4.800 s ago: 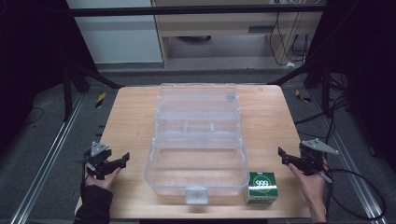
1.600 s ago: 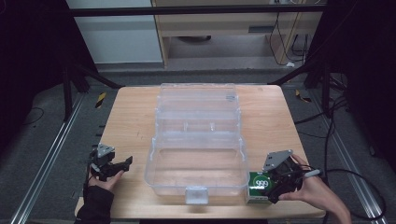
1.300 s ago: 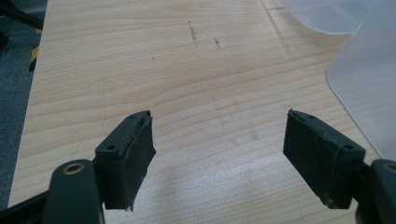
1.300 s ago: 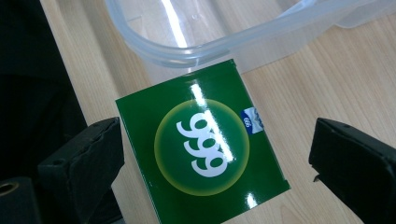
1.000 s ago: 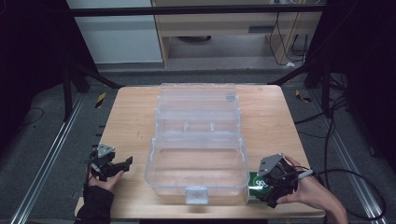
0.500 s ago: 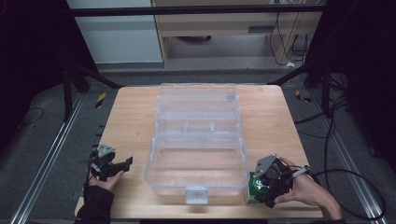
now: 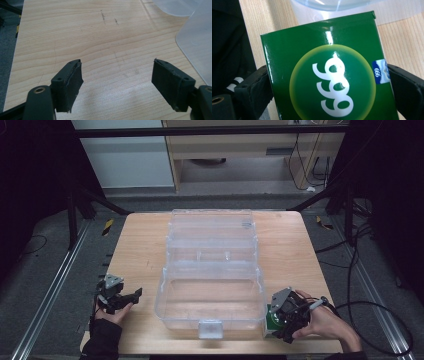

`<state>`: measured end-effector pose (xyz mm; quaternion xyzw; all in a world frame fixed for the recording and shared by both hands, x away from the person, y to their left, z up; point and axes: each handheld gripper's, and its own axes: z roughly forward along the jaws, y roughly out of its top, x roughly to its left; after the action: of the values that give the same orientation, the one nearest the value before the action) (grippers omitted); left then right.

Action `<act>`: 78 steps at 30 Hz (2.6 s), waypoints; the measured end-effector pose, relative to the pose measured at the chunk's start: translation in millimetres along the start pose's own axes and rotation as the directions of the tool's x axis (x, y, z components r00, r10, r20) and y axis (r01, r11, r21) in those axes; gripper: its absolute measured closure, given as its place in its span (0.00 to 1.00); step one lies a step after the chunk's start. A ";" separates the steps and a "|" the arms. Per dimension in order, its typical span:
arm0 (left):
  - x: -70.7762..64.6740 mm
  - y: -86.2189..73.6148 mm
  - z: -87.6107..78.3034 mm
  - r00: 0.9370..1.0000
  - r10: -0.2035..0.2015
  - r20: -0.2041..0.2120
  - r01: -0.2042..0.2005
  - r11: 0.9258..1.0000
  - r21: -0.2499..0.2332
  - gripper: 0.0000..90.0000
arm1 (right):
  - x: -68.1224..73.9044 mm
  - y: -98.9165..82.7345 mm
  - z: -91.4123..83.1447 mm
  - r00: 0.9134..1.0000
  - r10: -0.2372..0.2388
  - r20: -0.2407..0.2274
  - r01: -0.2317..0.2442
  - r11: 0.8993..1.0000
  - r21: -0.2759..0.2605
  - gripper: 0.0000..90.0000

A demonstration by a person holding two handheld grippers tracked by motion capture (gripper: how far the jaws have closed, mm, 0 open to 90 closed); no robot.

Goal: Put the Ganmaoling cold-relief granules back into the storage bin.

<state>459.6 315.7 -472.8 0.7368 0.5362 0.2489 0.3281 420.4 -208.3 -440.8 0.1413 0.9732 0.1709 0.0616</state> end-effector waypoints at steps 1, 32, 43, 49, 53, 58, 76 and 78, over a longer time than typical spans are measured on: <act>0.0 0.0 0.0 1.000 0.000 0.000 0.000 1.000 0.000 0.27 | 0.0 0.0 0.0 1.000 0.000 0.000 0.000 1.000 0.000 0.05; -0.1 0.0 0.1 1.000 0.002 0.000 -0.002 1.000 0.003 0.27 | -1.7 -7.0 -16.9 0.998 0.060 -0.015 -0.060 0.998 0.007 0.18; -0.1 0.0 0.2 1.000 0.000 0.001 0.000 1.000 0.004 0.27 | -0.4 -10.4 -49.0 0.998 0.068 0.014 -0.067 0.997 -0.030 0.18; -0.2 -0.1 0.3 1.000 0.001 0.001 -0.001 1.000 0.005 0.27 | -0.1 -7.5 -67.3 0.997 0.071 0.027 -0.070 0.996 -0.053 0.18; 0.1 -0.1 0.4 1.000 0.000 0.002 0.000 1.000 0.006 0.27 | -0.8 -4.1 -78.0 0.997 0.067 0.036 -0.065 0.996 -0.054 0.18; -0.3 -0.1 0.8 1.000 0.002 0.003 -0.002 1.000 0.009 0.27 | -3.6 -0.4 -91.3 0.996 0.063 0.060 -0.058 0.995 -0.081 0.18; 0.4 -0.1 0.8 1.000 0.000 0.004 0.000 1.000 0.010 0.27 | -6.1 40.9 -128.4 0.995 -0.005 0.097 0.016 0.993 -0.118 0.18; 0.4 -0.1 0.8 1.000 0.000 0.005 0.000 1.000 0.010 0.27 | -6.0 46.1 -130.2 0.995 -0.017 0.099 0.028 0.993 -0.118 0.18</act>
<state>460.2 316.0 -473.4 0.7391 0.5367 0.2444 0.3255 415.9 -209.6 -302.6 0.1345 0.9586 0.2207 0.1192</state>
